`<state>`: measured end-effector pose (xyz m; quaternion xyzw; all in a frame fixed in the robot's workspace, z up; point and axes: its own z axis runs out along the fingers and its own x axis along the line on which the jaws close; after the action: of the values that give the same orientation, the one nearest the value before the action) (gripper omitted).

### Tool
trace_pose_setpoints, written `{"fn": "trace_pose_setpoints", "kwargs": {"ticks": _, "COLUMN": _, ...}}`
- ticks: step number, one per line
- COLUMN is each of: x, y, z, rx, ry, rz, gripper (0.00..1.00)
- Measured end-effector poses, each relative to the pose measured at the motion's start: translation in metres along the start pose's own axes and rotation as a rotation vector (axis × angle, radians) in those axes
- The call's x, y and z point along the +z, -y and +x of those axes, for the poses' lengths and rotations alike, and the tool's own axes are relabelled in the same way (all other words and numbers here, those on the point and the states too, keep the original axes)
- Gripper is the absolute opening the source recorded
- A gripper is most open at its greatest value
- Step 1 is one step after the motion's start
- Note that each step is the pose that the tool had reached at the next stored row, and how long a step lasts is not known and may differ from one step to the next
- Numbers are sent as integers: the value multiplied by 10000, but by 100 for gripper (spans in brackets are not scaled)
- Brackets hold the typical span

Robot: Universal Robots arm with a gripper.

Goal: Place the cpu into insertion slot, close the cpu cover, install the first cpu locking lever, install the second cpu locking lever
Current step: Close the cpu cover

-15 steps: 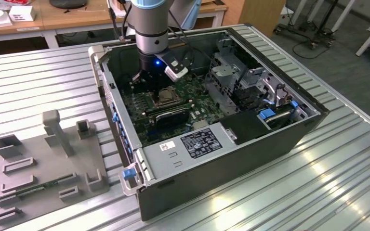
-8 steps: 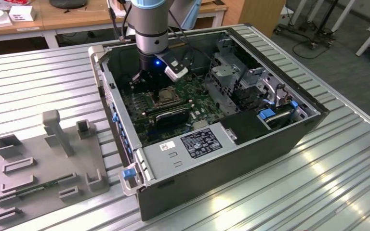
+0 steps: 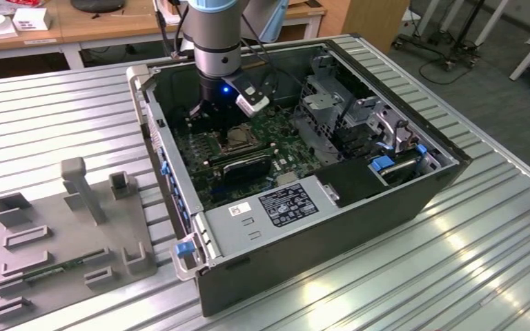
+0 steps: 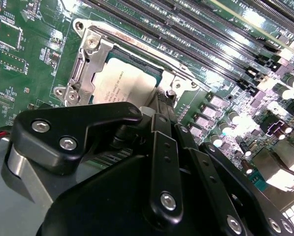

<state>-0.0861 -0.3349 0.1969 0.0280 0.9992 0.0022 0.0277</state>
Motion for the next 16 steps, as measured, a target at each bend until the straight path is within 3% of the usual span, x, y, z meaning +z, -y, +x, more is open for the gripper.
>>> {"fn": "trace_pose_setpoints", "kwargs": {"ticks": 16, "x": -169, "y": -1, "z": -10, "rx": -1, "ry": -1, "rz": 3, "gripper": 10}}
